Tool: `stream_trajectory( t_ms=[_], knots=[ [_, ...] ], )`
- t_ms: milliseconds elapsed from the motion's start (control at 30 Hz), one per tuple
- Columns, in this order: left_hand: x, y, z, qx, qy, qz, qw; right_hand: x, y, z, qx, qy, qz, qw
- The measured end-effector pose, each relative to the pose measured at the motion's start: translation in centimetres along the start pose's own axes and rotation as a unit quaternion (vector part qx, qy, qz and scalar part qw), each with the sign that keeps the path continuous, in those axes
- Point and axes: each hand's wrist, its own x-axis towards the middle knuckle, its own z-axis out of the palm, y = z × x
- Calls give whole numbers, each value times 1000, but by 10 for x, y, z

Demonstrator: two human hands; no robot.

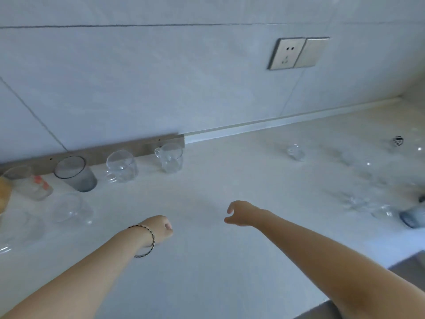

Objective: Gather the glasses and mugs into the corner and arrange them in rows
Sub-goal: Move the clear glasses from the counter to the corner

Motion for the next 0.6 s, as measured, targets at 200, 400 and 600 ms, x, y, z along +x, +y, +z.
stream_trajectory(
  t_ms=[200,400,600],
  knots=[
    [32,159,33,37,-14,46,998,-36,177,-50,42,58,48,996],
    [47,282,63,62,-38,83,994,-58,328,-95,51,154,102,981],
    [65,317,75,71,-45,54,995,-46,402,-103,3,172,150,974]
  ],
)
